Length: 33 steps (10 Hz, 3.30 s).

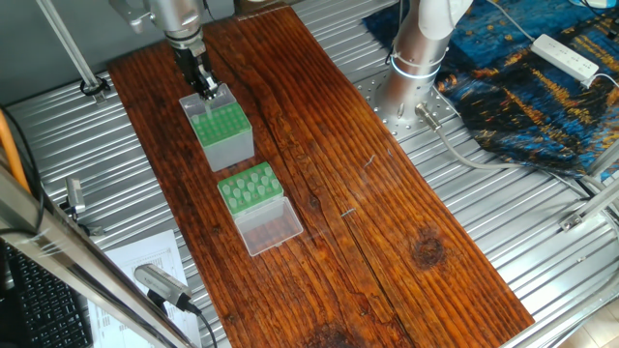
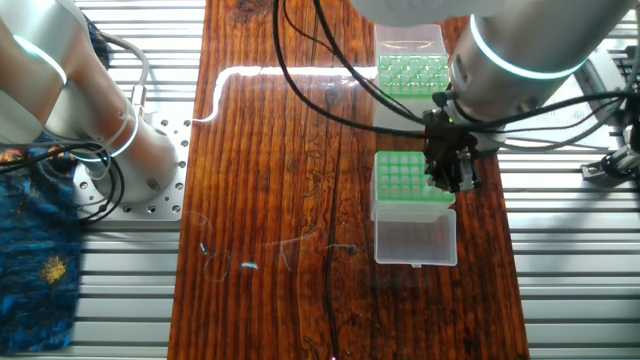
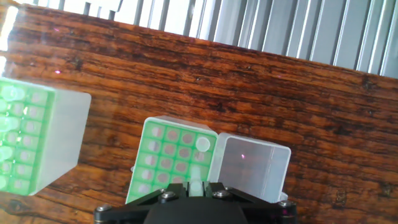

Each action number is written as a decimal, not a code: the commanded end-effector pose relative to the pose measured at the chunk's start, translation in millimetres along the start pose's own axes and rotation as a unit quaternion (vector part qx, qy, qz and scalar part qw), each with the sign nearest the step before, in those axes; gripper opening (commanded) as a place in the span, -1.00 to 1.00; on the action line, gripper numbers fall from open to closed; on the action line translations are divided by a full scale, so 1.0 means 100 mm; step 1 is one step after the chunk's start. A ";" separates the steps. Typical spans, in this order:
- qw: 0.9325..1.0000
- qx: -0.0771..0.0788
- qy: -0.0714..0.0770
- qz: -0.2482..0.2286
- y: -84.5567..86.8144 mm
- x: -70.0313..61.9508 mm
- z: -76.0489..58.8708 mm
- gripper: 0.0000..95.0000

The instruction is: Transfer all large pipette tips from one holder to another

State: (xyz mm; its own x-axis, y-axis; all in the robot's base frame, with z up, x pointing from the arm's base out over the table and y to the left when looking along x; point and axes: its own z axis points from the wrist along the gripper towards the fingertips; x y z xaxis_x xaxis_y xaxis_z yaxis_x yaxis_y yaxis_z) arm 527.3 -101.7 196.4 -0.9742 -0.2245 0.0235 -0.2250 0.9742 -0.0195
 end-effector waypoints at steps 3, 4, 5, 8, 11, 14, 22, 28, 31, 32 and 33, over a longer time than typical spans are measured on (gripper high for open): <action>1.000 -0.004 0.003 -0.014 -0.05 -0.01 -0.16 -1.00; 1.000 -0.004 0.003 -0.017 -0.06 -0.02 -0.20 -1.00; 1.000 -0.005 0.003 -0.018 -0.06 -0.04 -0.24 -1.00; 1.000 -0.004 0.005 -0.020 -0.03 -0.07 -0.34 -1.00; 1.000 -0.005 0.007 -0.029 -0.04 -0.10 -0.52 -1.00; 0.999 -0.004 0.007 -0.034 -0.05 -0.08 -0.73 -1.00; 0.999 -0.025 -0.003 -0.035 0.16 -0.15 -1.23 -1.00; 0.999 -0.036 -0.016 -0.004 0.83 -0.30 -1.28 -1.00; 0.999 -0.037 -0.017 0.011 1.07 -0.44 -1.21 -1.00; 0.999 -0.038 -0.010 0.014 1.16 -0.47 -1.18 -1.00; 0.999 -0.038 -0.006 0.022 1.25 -0.48 -1.14 -1.00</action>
State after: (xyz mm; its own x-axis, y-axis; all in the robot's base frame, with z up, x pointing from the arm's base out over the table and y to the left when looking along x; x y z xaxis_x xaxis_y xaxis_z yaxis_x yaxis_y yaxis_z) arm 548.8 33.7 307.0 -0.9830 -0.1830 0.0136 -0.1820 0.9816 0.0573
